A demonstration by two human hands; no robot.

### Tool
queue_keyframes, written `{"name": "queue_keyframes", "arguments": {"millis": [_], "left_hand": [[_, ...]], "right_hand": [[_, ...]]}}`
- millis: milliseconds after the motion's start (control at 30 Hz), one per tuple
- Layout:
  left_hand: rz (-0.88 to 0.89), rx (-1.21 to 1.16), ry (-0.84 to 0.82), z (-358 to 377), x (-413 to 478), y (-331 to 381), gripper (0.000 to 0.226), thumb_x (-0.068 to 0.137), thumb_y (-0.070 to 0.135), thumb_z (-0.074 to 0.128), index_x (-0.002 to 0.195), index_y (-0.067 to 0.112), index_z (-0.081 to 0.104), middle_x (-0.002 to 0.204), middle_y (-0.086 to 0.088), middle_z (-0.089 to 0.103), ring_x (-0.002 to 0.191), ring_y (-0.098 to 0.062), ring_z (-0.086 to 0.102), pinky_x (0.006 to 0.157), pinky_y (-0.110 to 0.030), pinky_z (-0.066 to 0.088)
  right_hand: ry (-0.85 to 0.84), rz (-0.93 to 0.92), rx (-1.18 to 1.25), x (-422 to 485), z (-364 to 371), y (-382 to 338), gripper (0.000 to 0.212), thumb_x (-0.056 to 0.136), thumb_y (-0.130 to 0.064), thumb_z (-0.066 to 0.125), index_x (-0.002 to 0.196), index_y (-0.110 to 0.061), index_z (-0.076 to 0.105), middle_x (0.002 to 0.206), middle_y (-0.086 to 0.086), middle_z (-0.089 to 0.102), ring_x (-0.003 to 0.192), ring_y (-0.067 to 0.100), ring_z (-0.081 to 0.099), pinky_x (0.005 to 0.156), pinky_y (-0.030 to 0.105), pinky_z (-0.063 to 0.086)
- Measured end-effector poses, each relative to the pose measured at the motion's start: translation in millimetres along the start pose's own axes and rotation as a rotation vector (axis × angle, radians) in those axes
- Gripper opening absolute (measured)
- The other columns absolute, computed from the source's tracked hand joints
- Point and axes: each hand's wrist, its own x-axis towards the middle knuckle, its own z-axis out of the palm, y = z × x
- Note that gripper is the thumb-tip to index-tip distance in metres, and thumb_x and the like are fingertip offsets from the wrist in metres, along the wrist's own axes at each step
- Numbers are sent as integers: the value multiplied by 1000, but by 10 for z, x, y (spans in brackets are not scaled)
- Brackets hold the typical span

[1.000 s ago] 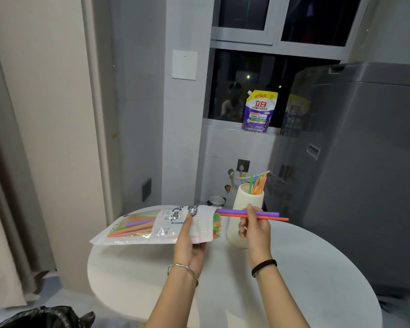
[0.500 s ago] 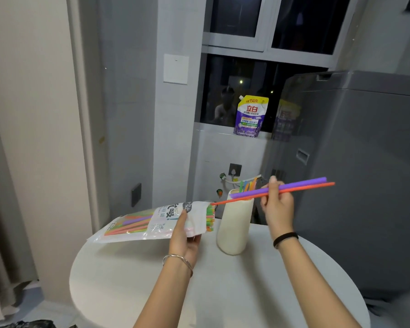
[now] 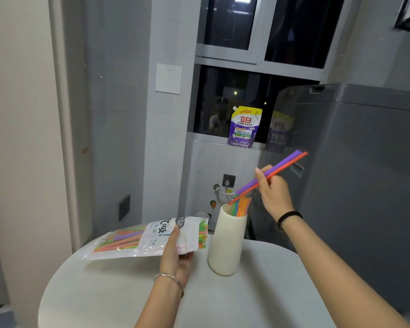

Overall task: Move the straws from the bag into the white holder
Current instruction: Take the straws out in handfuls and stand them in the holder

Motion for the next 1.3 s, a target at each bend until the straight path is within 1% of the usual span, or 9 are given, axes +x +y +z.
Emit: {"name": "queue_keyframes", "arguments": {"millis": [133, 267, 400, 600, 767, 1000, 1067, 1167, 1300], "left_hand": [[-8, -6, 10, -28, 34, -5, 3, 94, 18, 60, 94, 21, 60, 65, 7, 76, 56, -7, 73, 49, -21, 58], [0, -3, 21, -49, 71, 16, 5, 93, 18, 62, 97, 22, 61, 68, 7, 77, 79, -13, 69, 57, -24, 58], [2, -8, 27, -52, 81, 29, 4, 93, 18, 61, 96, 21, 61, 67, 7, 77, 84, -14, 66, 70, -29, 50], [-8, -5, 30, -46, 88, 3, 20, 94, 17, 60, 113, 20, 58, 96, 0, 71, 88, -15, 65, 57, -23, 60], [1, 19, 8, -38, 51, 15, 31, 94, 18, 60, 124, 18, 55, 103, -1, 68, 89, -15, 65, 64, -26, 60], [30, 87, -15, -20, -57, 43, 46, 94, 22, 61, 139, 15, 53, 131, -5, 65, 110, -21, 64, 74, -30, 58], [45, 107, -40, -14, -101, 48, 47, 94, 23, 61, 139, 15, 53, 132, -6, 65, 115, -24, 64, 79, -35, 59], [72, 220, -72, -58, -176, 20, 50, 92, 27, 63, 140, 15, 54, 134, -9, 64, 126, -29, 59, 106, -51, 46], [162, 378, -68, -130, -336, -49, 52, 86, 25, 71, 135, 18, 57, 126, -2, 69, 116, -20, 66, 105, -44, 49]], "right_hand": [[-50, -73, -52, 60, 51, -37, 25, 95, -34, 45, 82, -13, 52, 66, 0, 54, 67, 19, 61, 66, 35, 53], [-240, -148, -261, 74, 87, -60, 26, 96, -36, 41, 88, -14, 53, 70, -2, 57, 70, 21, 63, 66, 33, 55], [-334, -45, -319, 82, 150, 10, 32, 96, -39, 41, 88, -11, 55, 75, 8, 59, 77, 27, 64, 74, 39, 56], [-386, 113, -300, 102, 228, 104, 24, 93, -32, 52, 84, -10, 57, 79, 11, 59, 82, 28, 62, 82, 39, 53], [-263, 165, -159, 88, 198, 138, 20, 86, -25, 64, 91, -6, 59, 60, 4, 40, 64, 22, 42, 82, 45, 52], [194, 28, 83, -400, 244, -157, 3, 87, -16, 61, 84, -15, 60, 77, 8, 55, 72, 24, 51, 69, 36, 48], [233, 121, 288, -696, 413, -259, 10, 88, -16, 61, 80, -22, 57, 80, 5, 58, 74, 18, 53, 72, 34, 47], [155, 486, 564, -1067, 704, -325, 5, 90, -29, 58, 88, -24, 57, 104, 6, 62, 101, 22, 59, 89, 42, 50], [-38, 844, 962, -1320, 901, -335, 31, 91, -44, 49, 92, -15, 61, 91, 9, 68, 84, 24, 65, 78, 38, 54]]}}
